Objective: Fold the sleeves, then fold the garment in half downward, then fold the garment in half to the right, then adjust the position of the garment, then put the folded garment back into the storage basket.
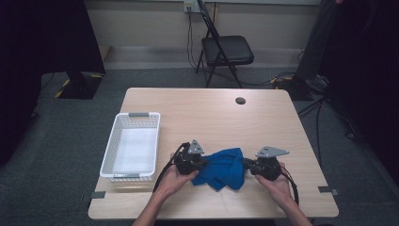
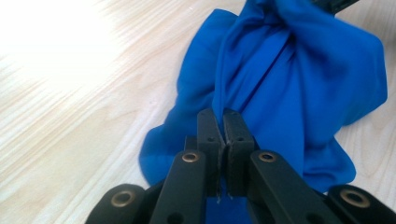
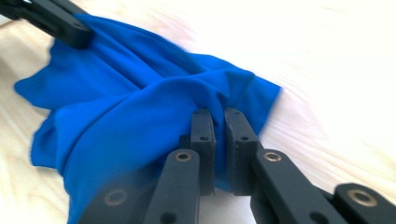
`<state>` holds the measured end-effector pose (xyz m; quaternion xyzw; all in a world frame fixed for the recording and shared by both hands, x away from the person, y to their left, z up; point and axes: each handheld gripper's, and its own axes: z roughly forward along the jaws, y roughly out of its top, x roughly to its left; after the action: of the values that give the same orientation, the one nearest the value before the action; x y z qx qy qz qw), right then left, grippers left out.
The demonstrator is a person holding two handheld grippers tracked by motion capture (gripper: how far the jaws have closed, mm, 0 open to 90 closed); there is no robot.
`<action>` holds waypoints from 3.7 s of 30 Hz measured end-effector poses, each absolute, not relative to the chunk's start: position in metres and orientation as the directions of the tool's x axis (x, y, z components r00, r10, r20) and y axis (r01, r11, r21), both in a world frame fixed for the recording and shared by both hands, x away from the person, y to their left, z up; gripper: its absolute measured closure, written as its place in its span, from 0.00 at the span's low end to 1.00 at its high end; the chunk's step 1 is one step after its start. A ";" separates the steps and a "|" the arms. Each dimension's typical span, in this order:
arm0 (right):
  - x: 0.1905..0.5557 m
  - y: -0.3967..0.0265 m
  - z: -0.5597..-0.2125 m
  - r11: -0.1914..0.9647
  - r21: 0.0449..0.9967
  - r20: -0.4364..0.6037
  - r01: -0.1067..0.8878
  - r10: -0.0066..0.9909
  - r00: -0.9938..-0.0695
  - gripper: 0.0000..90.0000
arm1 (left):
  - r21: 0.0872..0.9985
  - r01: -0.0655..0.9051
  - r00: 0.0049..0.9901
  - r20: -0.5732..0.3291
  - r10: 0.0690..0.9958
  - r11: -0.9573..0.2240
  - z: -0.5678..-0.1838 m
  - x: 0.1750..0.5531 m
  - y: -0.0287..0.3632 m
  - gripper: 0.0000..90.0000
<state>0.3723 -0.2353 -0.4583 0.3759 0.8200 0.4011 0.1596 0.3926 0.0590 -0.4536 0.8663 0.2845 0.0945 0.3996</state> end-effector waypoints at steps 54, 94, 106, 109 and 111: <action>0.351 -0.202 -0.475 0.512 0.742 -0.012 0.432 0.655 -0.755 0.36 | 0.708 0.386 0.841 -0.007 0.541 -0.591 -0.471 0.390 0.035 0.41; 0.384 -0.279 -0.463 0.360 0.750 -0.007 0.555 0.844 -0.537 0.85 | 0.673 0.470 0.793 -0.037 0.608 -0.572 -0.472 0.403 0.059 0.91; 0.392 -0.282 -0.471 0.333 0.743 -0.043 0.580 0.890 -0.455 0.71 | 0.645 0.480 0.799 -0.043 0.600 -0.594 -0.471 0.404 0.060 0.88; 0.389 -0.288 -0.462 0.285 0.782 -0.032 0.554 0.906 -0.421 0.69 | 0.655 0.473 0.794 -0.028 0.607 -0.589 -0.469 0.403 0.060 0.83; 0.385 -0.290 -0.455 0.251 0.800 -0.013 0.545 0.915 -0.402 0.63 | 0.682 0.452 0.795 -0.016 0.607 -0.575 -0.464 0.400 0.058 0.81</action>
<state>0.3851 -0.2895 -0.4549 0.4863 0.7505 0.3714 0.2496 0.4003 0.0583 -0.4643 0.8805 0.3007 0.1103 0.3494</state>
